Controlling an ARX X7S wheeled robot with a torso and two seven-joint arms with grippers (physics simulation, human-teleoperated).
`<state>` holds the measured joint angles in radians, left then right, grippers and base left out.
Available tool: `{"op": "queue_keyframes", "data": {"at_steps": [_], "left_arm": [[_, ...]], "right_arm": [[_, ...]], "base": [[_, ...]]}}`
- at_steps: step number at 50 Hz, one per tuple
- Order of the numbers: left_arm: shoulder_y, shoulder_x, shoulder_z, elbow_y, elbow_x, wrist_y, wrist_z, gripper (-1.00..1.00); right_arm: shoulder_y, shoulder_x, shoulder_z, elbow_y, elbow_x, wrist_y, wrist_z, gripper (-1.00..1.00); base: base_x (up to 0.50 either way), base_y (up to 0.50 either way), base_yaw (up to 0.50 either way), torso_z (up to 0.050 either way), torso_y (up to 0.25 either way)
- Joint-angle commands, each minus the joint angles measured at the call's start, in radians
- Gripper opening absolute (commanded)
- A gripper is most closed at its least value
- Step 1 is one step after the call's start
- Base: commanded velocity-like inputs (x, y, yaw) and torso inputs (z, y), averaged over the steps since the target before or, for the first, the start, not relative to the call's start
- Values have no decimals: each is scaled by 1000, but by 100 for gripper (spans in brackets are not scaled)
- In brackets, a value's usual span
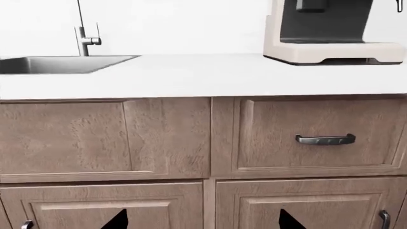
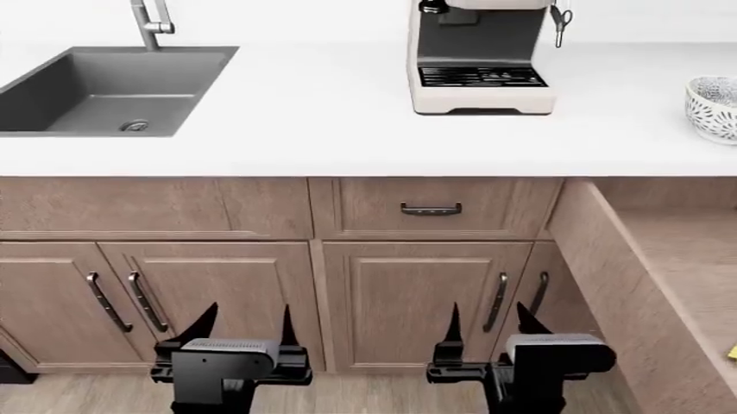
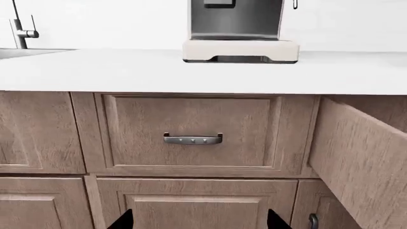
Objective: Place the bar in the bowl and close the drawer.
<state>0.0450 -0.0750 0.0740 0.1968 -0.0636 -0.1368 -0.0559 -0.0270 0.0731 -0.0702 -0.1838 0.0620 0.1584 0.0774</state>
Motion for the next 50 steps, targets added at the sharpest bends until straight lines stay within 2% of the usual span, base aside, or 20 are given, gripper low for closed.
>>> {"op": "queue_keyframes", "data": {"at_steps": [1, 11, 19, 20, 22, 23, 24, 26, 28, 30, 32, 33, 36, 39, 50], "left_arm": [[30, -46, 20, 297, -46, -245, -8, 100], [-93, -65, -32, 647, -136, -689, -62, 100], [-358, -48, -131, 849, -273, -1143, -120, 100], [-399, -69, -146, 850, -363, -1177, -188, 100], [-502, -124, -210, 850, -650, -1262, -399, 100], [-563, -125, -259, 850, -798, -1330, -484, 100], [-632, -102, -317, 848, -903, -1421, -542, 100], [-724, -147, -338, 756, -1190, -1432, -784, 100], [-837, -195, -310, 622, -1490, -1416, -1050, 100], [-937, -238, -245, 528, -1640, -1375, -1206, 100], [-1014, -267, -187, 464, -1714, -1345, -1291, 100], [-1045, -278, -164, 439, -1739, -1332, -1320, 100], [-1137, -308, -105, 362, -1810, -1294, -1388, 100], [-1233, -331, -44, 285, -1852, -1273, -1432, 100], [-1459, -359, 79, 60, -1937, -1223, -1454, 100]], "right_arm": [[-17, 47, -18, -266, 30, 242, 11, 100], [102, 84, 52, -630, 150, 716, 20, 100], [356, 78, 118, -817, 230, 1166, 60, 100], [402, 73, 136, -838, 247, 1242, 57, 100], [504, 60, 183, -862, 300, 1397, 56, 100], [528, 76, 206, -840, 380, 1412, 105, 100], [559, 123, 252, -786, 530, 1412, 255, 100], [672, 240, 312, -640, 830, 1411, 555, 100], [783, 305, 271, -507, 1130, 1397, 855, 100], [867, 355, 196, -429, 1430, 1359, 1155, 100], [943, 405, 116, -375, 1730, 1305, 1296, 100], [978, 427, 79, -357, 1864, 1280, 1342, 100], [1091, 477, -41, -275, 2006, 1219, 1425, 100], [1191, 494, -127, -195, 2051, 1206, 1448, 100], [1463, 552, -353, -13, 2155, 1146, 1469, 100]], "base": [[0, 0, 0, 50, 0], [0, 0, 0, 50, 0], [0, 0, 0, 31, 0], [0, 0, 0, 0, 0], [0, 0, 0, 0, 0], [0, 0, 0, 0, 0], [0, 0, 0, 0, 0], [0, 0, 0, 0, 0], [0, 0, 0, 0, 0], [0, 0, 0, 0, 0], [0, 0, 0, 0, 0], [0, 0, 0, 0, 0], [0, 0, 0, 0, 0], [0, 0, 0, 0, 0], [0, 0, 0, 0, 0]]}}
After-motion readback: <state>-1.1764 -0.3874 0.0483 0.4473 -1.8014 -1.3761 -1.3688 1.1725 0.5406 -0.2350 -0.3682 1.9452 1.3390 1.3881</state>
